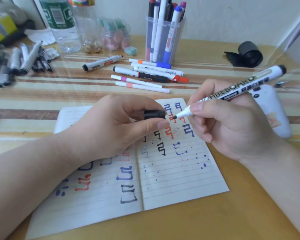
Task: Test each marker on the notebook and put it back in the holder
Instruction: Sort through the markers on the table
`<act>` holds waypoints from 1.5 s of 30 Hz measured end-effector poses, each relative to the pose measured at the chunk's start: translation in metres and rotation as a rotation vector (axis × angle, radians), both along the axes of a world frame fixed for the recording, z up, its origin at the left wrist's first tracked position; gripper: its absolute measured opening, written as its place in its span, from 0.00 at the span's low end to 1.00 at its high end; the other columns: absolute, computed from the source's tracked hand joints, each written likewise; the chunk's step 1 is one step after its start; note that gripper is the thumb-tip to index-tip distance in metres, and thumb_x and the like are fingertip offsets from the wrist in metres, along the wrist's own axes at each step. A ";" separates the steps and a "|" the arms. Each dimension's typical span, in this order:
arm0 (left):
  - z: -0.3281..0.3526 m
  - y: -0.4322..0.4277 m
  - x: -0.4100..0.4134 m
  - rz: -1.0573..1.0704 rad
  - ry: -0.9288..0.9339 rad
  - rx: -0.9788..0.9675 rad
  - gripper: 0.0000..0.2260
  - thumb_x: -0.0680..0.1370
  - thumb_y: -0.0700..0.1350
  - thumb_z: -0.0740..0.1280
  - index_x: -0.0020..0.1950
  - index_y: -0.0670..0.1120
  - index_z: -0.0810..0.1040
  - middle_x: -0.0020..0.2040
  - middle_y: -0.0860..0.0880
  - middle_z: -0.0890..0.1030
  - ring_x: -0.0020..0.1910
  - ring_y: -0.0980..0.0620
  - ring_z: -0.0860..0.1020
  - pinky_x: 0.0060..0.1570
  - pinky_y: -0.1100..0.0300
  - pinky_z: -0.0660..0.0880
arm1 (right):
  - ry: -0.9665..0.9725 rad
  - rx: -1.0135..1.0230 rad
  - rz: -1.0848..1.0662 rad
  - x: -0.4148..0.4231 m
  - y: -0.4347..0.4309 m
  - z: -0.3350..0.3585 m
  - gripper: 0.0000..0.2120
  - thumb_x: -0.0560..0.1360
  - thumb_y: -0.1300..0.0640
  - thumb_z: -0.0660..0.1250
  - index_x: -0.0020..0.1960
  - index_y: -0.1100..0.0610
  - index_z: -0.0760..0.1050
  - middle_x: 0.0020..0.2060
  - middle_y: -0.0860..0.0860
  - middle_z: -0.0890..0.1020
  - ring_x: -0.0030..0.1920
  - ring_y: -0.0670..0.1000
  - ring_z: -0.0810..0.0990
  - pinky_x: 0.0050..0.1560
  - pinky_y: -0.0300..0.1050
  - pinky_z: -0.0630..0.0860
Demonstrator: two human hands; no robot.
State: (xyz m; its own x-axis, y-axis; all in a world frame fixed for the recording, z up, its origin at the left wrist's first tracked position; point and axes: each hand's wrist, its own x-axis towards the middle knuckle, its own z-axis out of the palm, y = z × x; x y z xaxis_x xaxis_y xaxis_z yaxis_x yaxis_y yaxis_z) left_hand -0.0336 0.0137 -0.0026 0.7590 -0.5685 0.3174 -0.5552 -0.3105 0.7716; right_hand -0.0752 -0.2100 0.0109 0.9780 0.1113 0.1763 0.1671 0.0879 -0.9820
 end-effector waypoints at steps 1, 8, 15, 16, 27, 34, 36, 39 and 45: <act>0.000 0.000 0.000 0.002 -0.017 0.009 0.09 0.74 0.56 0.73 0.51 0.55 0.85 0.44 0.64 0.85 0.44 0.65 0.83 0.46 0.75 0.72 | -0.006 0.000 -0.003 0.000 0.001 -0.001 0.02 0.65 0.61 0.70 0.36 0.59 0.77 0.25 0.59 0.70 0.25 0.54 0.67 0.25 0.39 0.64; 0.001 -0.001 -0.001 0.002 -0.059 0.011 0.09 0.75 0.57 0.72 0.51 0.55 0.85 0.45 0.63 0.85 0.45 0.63 0.83 0.46 0.76 0.71 | -0.046 -0.055 -0.002 -0.003 0.003 -0.003 0.05 0.68 0.58 0.73 0.41 0.59 0.80 0.28 0.57 0.75 0.28 0.55 0.72 0.26 0.43 0.68; 0.001 0.001 -0.001 -0.042 -0.127 0.005 0.10 0.80 0.54 0.69 0.56 0.51 0.85 0.47 0.55 0.87 0.46 0.51 0.84 0.47 0.57 0.78 | 0.033 -0.086 0.081 -0.006 0.013 -0.001 0.11 0.70 0.53 0.77 0.51 0.53 0.85 0.30 0.50 0.81 0.43 0.75 0.80 0.28 0.42 0.71; 0.001 0.001 -0.001 -0.042 -0.131 -0.003 0.10 0.80 0.54 0.69 0.56 0.51 0.85 0.47 0.55 0.87 0.46 0.51 0.84 0.47 0.56 0.78 | 0.036 -0.081 0.084 -0.006 0.013 0.000 0.11 0.70 0.52 0.76 0.52 0.52 0.85 0.30 0.50 0.81 0.44 0.75 0.80 0.28 0.42 0.72; 0.002 0.005 0.002 0.049 -0.074 -0.066 0.09 0.79 0.54 0.70 0.52 0.51 0.85 0.43 0.52 0.85 0.43 0.51 0.83 0.45 0.58 0.78 | -0.033 0.066 -0.160 -0.005 -0.001 0.007 0.11 0.65 0.49 0.77 0.37 0.56 0.81 0.27 0.56 0.79 0.24 0.54 0.71 0.26 0.40 0.63; 0.012 0.001 -0.009 0.064 0.265 -0.359 0.24 0.83 0.58 0.59 0.40 0.39 0.74 0.30 0.38 0.65 0.27 0.51 0.64 0.26 0.65 0.65 | -0.041 0.024 0.078 -0.009 0.010 0.004 0.11 0.67 0.49 0.80 0.41 0.55 0.85 0.34 0.60 0.83 0.28 0.53 0.79 0.26 0.41 0.73; 0.013 -0.003 -0.011 0.102 0.352 -0.425 0.24 0.82 0.59 0.58 0.39 0.39 0.72 0.27 0.44 0.63 0.26 0.49 0.63 0.25 0.65 0.65 | -0.055 0.025 0.086 -0.009 0.013 0.003 0.10 0.68 0.50 0.79 0.42 0.56 0.85 0.35 0.61 0.83 0.30 0.55 0.80 0.27 0.43 0.75; 0.012 -0.006 -0.009 0.144 0.383 -0.460 0.24 0.81 0.61 0.59 0.37 0.42 0.71 0.26 0.50 0.64 0.24 0.49 0.62 0.25 0.60 0.63 | -0.029 0.059 0.015 -0.011 0.022 0.003 0.05 0.66 0.55 0.76 0.38 0.56 0.85 0.33 0.62 0.82 0.28 0.55 0.79 0.26 0.44 0.75; 0.008 -0.004 -0.009 0.132 0.204 -0.412 0.19 0.81 0.62 0.57 0.36 0.52 0.71 0.25 0.57 0.66 0.24 0.54 0.63 0.30 0.59 0.63 | 0.152 0.169 0.001 -0.015 0.029 0.011 0.03 0.62 0.57 0.75 0.33 0.56 0.82 0.30 0.61 0.80 0.24 0.52 0.76 0.22 0.41 0.71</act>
State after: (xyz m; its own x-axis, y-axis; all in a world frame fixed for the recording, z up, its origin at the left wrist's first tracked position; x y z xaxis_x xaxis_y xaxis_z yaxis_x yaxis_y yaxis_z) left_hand -0.0423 0.0098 0.0057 0.8867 -0.3211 0.3327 -0.3557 -0.0138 0.9345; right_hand -0.0898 -0.1808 0.0222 0.9947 0.0932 0.0436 0.0186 0.2535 -0.9672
